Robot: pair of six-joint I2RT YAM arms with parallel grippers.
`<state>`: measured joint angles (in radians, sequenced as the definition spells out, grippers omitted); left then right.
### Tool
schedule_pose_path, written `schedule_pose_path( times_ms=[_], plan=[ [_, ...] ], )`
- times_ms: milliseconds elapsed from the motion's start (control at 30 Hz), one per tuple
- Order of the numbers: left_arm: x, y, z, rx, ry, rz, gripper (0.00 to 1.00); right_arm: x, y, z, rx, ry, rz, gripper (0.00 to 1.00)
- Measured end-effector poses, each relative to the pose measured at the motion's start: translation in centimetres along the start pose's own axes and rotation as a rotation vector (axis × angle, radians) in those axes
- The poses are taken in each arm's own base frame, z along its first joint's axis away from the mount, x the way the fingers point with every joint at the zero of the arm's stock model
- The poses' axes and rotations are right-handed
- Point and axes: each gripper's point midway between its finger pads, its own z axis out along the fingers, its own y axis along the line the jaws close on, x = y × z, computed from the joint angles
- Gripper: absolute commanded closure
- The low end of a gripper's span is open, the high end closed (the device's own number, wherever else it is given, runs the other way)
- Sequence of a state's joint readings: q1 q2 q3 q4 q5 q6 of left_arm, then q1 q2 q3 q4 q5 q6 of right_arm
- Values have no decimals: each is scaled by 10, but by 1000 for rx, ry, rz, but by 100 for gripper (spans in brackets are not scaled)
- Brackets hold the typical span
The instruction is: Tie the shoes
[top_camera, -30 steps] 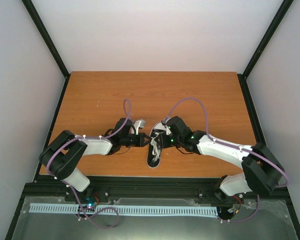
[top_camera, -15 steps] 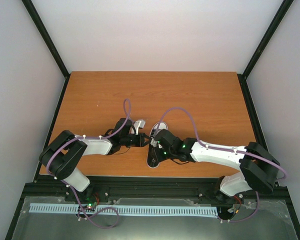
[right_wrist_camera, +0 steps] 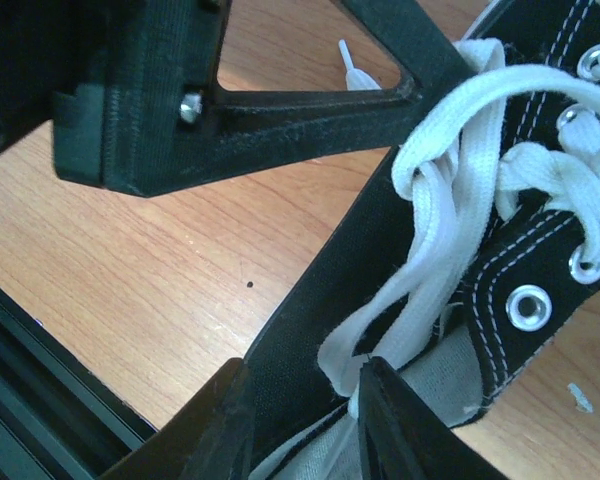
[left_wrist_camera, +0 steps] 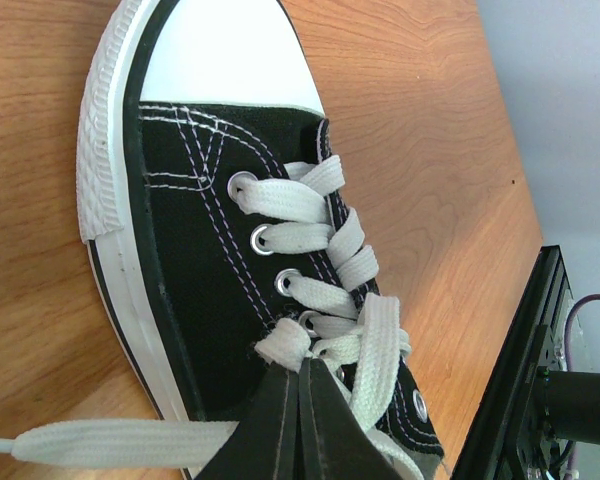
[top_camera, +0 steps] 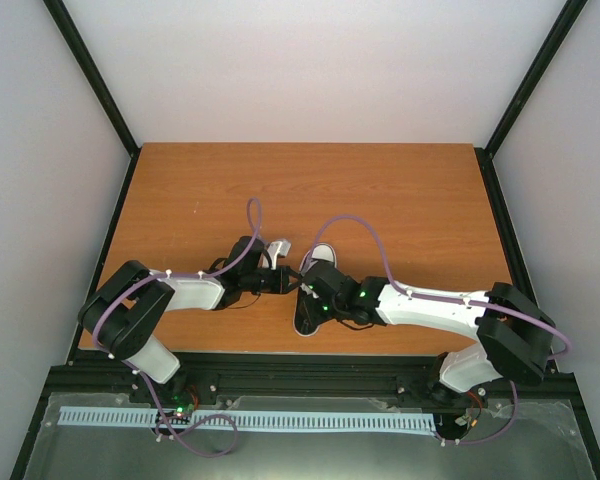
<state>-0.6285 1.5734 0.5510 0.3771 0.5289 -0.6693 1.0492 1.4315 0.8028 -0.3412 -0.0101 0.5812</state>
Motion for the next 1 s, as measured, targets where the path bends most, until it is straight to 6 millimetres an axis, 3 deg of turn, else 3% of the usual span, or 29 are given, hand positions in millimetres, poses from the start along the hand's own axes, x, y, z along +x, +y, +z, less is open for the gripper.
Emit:
schedule_pose_path(
  times_ms=[167, 333, 733, 1000],
  plan=[
    [0, 0, 0, -1, 2, -1, 99, -5, 4, -6, 12, -23, -13, 66],
    [1, 1, 0, -3, 3, -3, 99, -7, 9, -10, 7, -36, -22, 72],
    [1, 1, 0, -3, 4, -3, 99, 7, 2, 7, 39, 28, -8, 72],
    [1, 1, 0, -3, 5, -3, 99, 3, 0, 10, 72, 30, 2, 70]
  ],
)
